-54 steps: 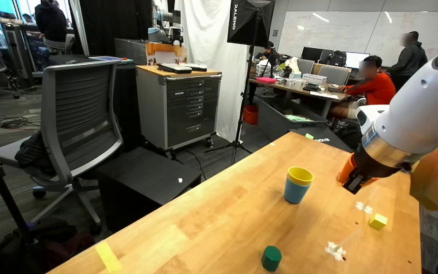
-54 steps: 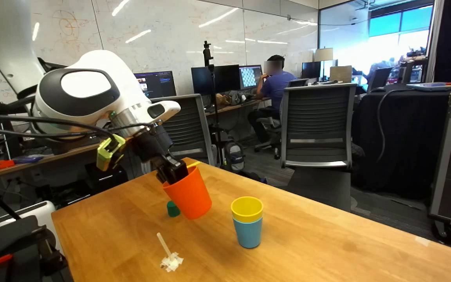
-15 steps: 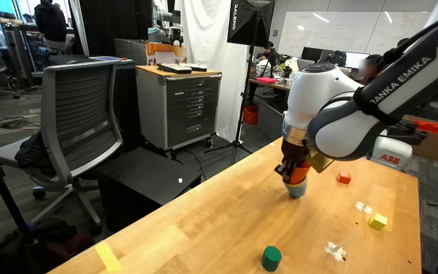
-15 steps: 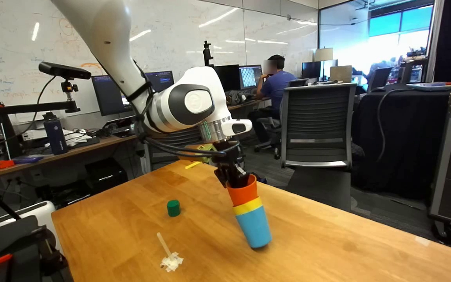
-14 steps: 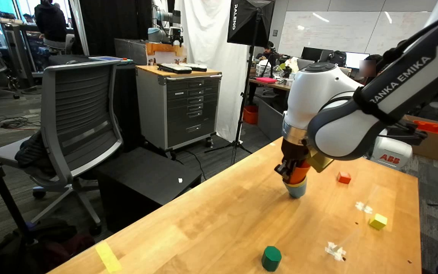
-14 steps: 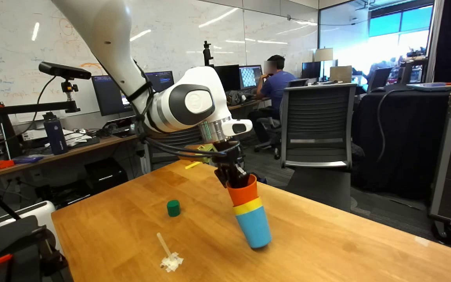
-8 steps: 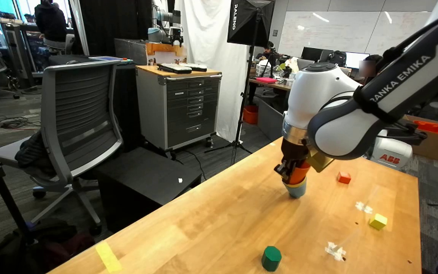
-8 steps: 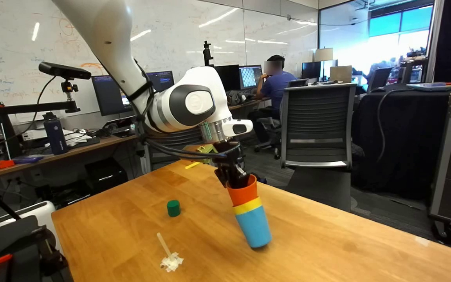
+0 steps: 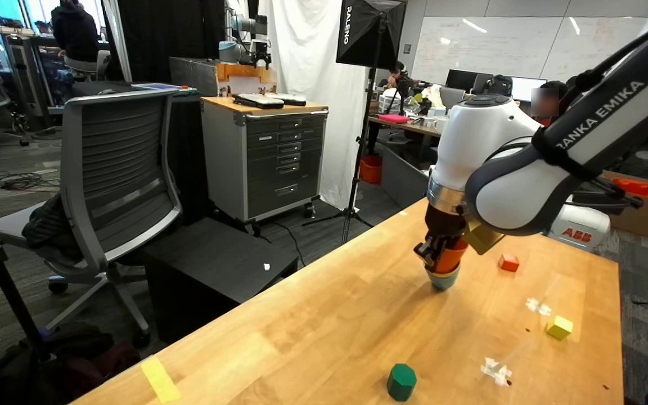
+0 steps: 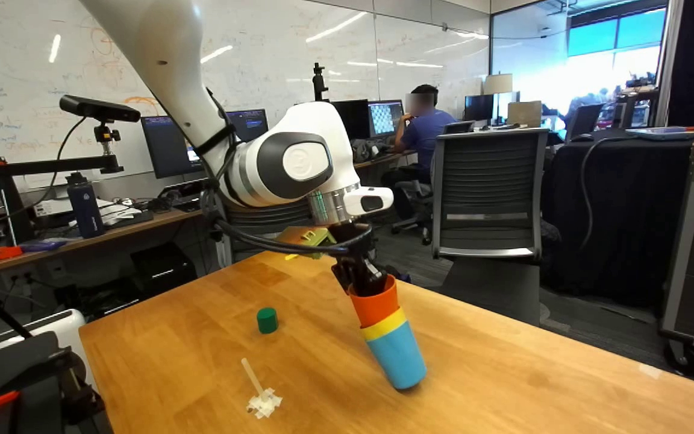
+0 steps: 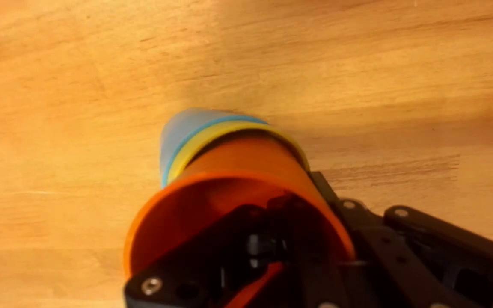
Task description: Put the yellow cup in the blue cup then pick the orange cup and put it in the yellow cup
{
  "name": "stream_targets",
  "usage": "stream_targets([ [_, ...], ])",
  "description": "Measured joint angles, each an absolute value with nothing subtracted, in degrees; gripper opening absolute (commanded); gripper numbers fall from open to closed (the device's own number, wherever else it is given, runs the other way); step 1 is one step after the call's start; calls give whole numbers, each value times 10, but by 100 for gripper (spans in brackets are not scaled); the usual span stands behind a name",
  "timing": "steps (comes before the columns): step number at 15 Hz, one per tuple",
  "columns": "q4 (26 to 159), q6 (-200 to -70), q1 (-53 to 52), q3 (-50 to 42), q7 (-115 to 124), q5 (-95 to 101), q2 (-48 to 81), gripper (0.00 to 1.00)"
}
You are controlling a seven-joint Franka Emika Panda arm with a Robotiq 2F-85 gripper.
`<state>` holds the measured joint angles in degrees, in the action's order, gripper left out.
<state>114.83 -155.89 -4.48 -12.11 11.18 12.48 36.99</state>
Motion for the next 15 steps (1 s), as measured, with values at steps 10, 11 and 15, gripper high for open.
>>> stream_targets([
  [10,1195,-1616,-26,-117,97,118,386,100],
  [11,1197,-1618,-26,-115,96,117,387,100],
  [15,1201,-1626,-26,-113,92,117,387,73],
])
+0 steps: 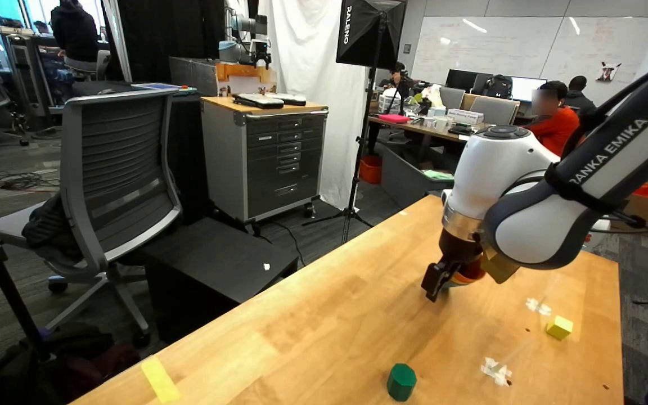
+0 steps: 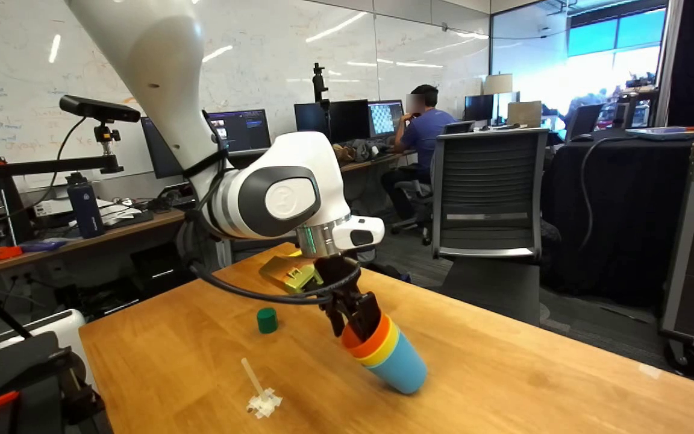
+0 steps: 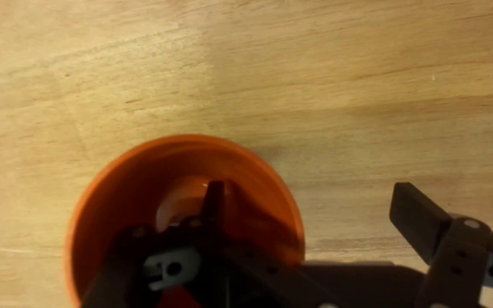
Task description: Put the yellow cup in the blue cup then pick the orange cup and put it in the yellow cup
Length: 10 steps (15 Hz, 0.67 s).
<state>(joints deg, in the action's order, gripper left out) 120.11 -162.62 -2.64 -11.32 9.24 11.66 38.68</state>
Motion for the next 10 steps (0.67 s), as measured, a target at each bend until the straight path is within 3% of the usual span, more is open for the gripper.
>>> stream_targets([
  [8,1195,-1637,-25,-113,79,116,379,12],
  [10,1192,-1637,-26,-112,76,116,376,1],
])
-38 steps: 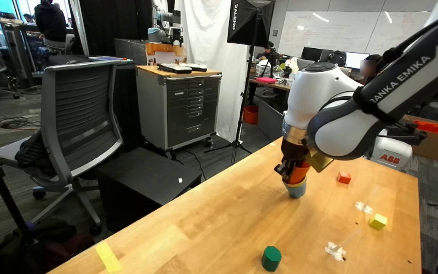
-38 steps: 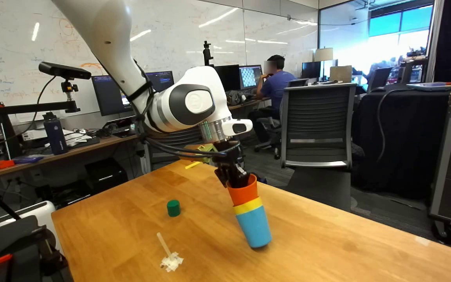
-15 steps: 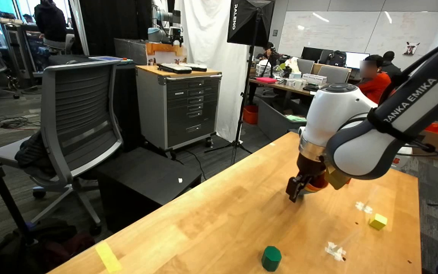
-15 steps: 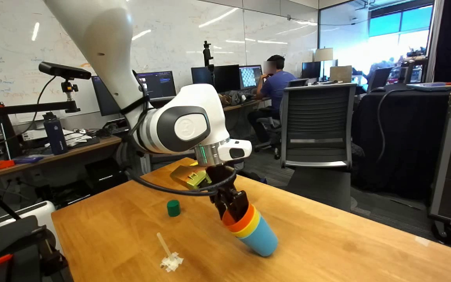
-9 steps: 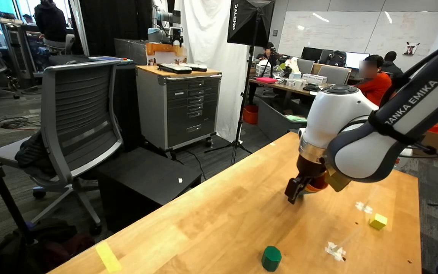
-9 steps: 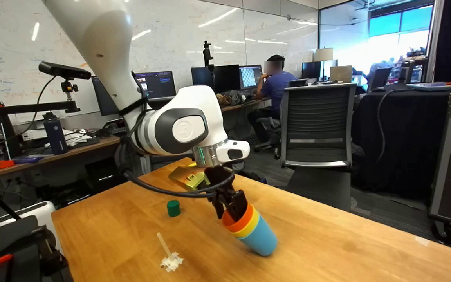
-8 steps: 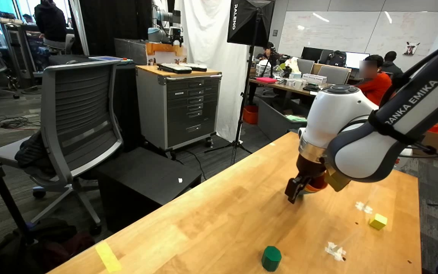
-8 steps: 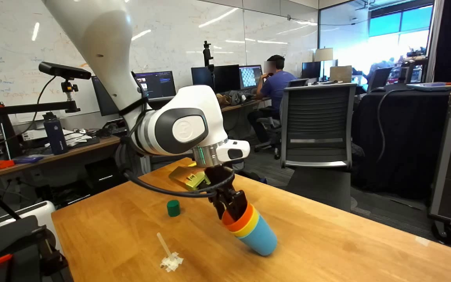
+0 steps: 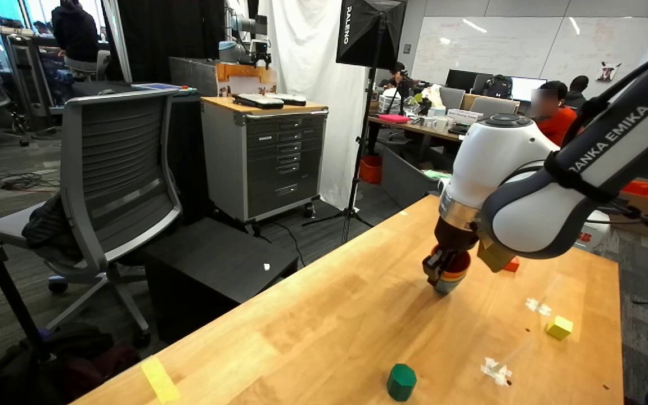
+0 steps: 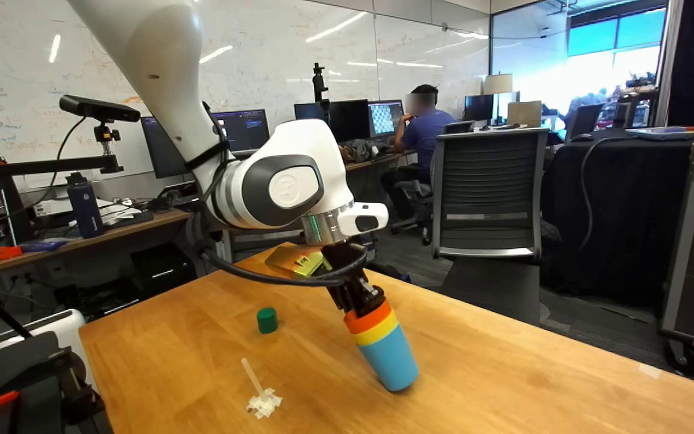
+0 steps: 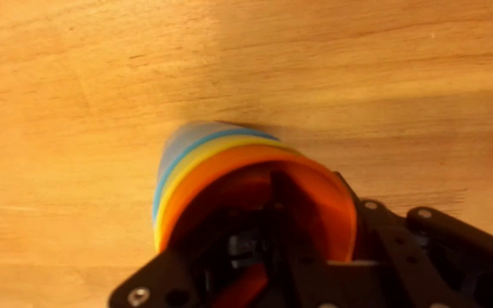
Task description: Put the yellow cup in the blue cup then pick the orange cup and put it in the yellow cup
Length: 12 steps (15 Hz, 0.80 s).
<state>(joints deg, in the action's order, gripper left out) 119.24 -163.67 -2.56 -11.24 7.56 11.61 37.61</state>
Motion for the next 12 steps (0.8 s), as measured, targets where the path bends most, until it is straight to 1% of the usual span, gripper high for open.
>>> stream_targets([
  [1,1191,-1636,-27,-112,75,116,375,0],
  [2,1190,-1636,-28,-112,75,116,373,4],
  [7,1190,-1636,-28,-110,69,116,359,1],
  [8,1191,-1637,-28,-109,68,116,357,2],
  [12,1192,-1637,-24,-105,68,114,356,2],
])
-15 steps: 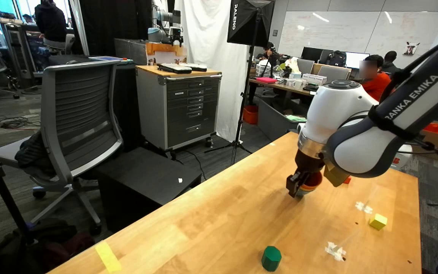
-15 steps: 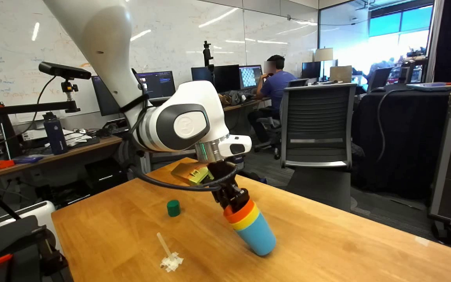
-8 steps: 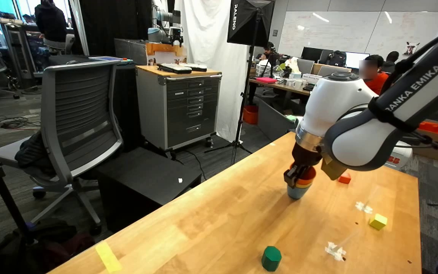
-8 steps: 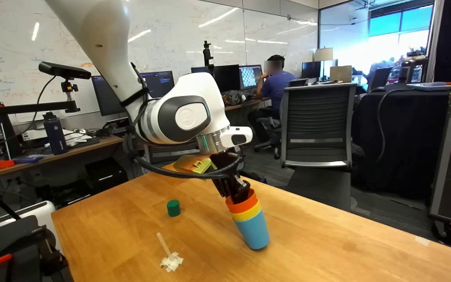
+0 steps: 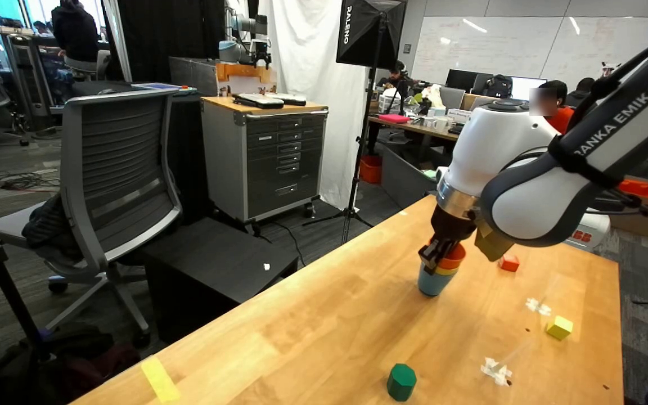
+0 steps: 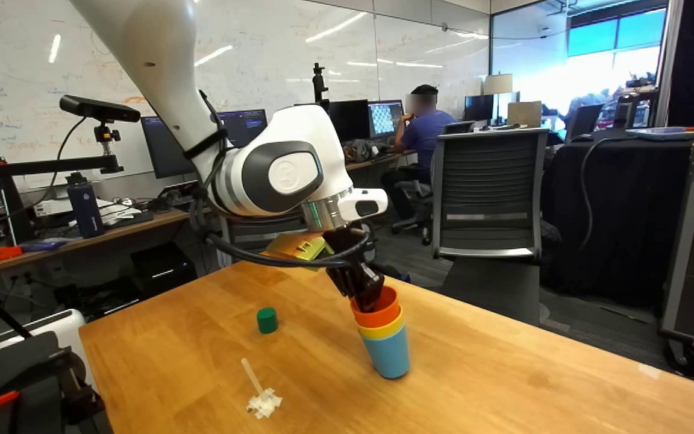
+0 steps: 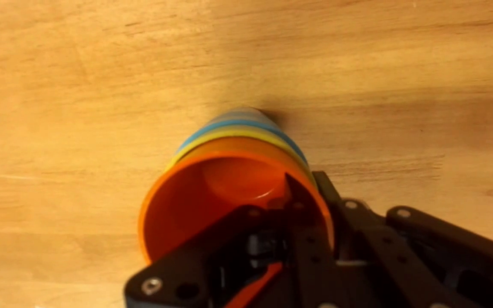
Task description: Put the yellow cup in the blue cup then pick the orange cup and put it in the yellow cup
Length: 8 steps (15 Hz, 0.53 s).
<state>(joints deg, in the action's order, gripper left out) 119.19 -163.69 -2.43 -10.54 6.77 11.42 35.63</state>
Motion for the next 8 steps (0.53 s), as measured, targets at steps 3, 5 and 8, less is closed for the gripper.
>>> stream_targets([
  [3,1193,-1637,-8,-96,55,97,354,2],
  [5,1193,-1637,8,-91,49,90,353,2],
  [8,1193,-1636,29,-90,42,75,353,3],
])
